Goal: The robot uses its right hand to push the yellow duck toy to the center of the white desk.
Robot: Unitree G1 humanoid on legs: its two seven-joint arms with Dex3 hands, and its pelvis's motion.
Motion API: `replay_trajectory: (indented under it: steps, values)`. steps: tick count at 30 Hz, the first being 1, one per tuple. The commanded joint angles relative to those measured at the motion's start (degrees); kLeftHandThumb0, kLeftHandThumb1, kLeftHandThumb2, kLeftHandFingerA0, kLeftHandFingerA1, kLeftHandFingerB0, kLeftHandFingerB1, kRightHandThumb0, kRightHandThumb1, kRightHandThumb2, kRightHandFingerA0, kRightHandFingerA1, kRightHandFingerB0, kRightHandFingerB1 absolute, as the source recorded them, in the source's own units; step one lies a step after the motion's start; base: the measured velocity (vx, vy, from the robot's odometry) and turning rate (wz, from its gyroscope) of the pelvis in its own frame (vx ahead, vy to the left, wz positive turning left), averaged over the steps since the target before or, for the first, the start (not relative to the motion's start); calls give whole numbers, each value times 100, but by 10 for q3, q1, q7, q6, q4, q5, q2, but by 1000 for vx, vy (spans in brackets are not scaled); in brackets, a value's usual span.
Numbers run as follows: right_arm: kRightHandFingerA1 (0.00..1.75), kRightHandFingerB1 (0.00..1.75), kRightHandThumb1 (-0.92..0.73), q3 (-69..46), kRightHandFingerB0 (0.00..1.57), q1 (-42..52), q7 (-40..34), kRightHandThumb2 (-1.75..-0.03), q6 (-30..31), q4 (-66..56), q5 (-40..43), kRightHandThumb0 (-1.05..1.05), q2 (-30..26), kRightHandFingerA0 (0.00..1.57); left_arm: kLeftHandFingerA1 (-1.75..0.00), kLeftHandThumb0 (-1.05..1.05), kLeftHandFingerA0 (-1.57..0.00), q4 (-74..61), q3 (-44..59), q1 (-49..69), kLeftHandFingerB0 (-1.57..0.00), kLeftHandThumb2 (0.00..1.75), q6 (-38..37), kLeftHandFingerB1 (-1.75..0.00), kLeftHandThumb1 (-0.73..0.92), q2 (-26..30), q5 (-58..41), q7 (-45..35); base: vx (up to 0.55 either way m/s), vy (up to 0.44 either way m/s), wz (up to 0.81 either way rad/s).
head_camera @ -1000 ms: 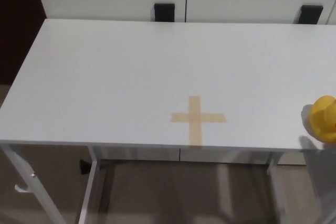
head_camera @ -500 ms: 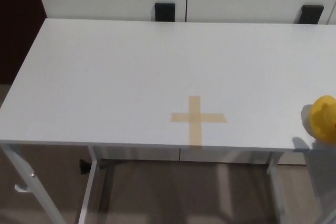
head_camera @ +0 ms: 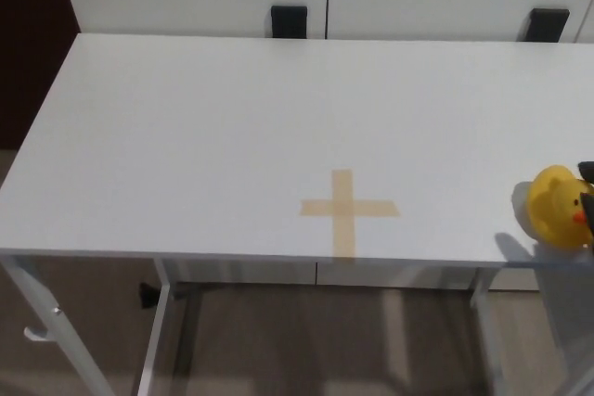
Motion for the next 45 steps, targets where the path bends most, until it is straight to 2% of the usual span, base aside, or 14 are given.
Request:
replay_trajectory:
  steps: [1,4,10,11,13,15,16,23,26,35,36,40,41,45]
  values:
    - [46,39,-92,29,26,-28,1,-79,-3,-6,-29,-82,18,23,-71,-15,-87,2,0,6,-82,70,-18,-57,67,1,-2,3,0,0,0]
    - [46,38,-92,40,27,-36,0,-79,5,-11,-35,-84,26,24,-72,-17,-89,4,-5,4,-84,62,-15,-56,68,1,3,5,0,0,0]
    - [48,39,-92,51,28,-33,-11,-83,20,-22,-38,-88,54,24,-72,-17,-89,5,-5,3,-81,67,-17,-58,66,0,0,5,0,0,0]
    - [46,38,-92,55,27,-26,-13,-76,23,-28,-39,-83,62,19,-68,-15,-86,5,-6,3,-79,68,-17,-58,66,0,1,5,0,0,0]
    - [46,38,-92,58,27,-19,-15,-76,26,-36,-41,-83,71,19,-68,-15,-86,5,-8,4,-79,68,-16,-58,66,-1,3,4,0,0,0]
    - [47,38,-92,59,27,-14,-15,-75,30,-40,-42,-84,78,19,-68,-19,-87,4,-12,6,-79,60,-19,-56,58,0,6,4,0,0,0]
    - [48,39,-92,60,26,-11,-19,-74,31,-39,-41,-86,84,16,-76,-18,-89,4,-13,8,-81,64,-22,-58,65,0,7,5,0,0,0]
    - [48,34,-92,62,18,1,-36,-71,50,-55,-42,-82,118,16,-72,-18,-86,3,-17,11,-80,64,-18,-58,68,-1,6,8,0,0,0]
    - [48,33,-92,63,15,8,-42,-72,56,-67,-44,-84,132,15,-73,-14,-86,3,-13,16,-82,71,-21,-58,66,-2,0,7,0,0,0]
    - [50,36,-92,67,15,4,-57,-73,75,-77,-47,-84,164,13,-72,-17,-87,7,-9,15,-82,63,-17,-58,67,-4,-1,6,0,0,0]
    - [51,41,-77,71,14,-1,-62,-90,77,-73,-49,-88,177,12,-71,-19,-87,7,-9,16,-80,64,-18,-57,67,-4,-1,5,0,0,0]
    - [51,41,-77,75,13,-4,-65,-90,83,-75,-51,-88,187,11,-70,-19,-88,8,-12,15,-82,63,-15,-57,68,-4,3,8,0,0,0]
    - [53,42,-78,77,13,-6,-70,-91,82,-71,-53,-88,193,12,-68,-14,-87,9,-13,15,-83,70,-17,-59,67,-5,4,9,0,0,0]
    - [54,43,-77,84,13,-15,-87,-92,73,-58,-61,-88,210,12,-72,-16,-86,8,-12,16,-85,71,-21,-60,67,-7,3,9,0,0,0]
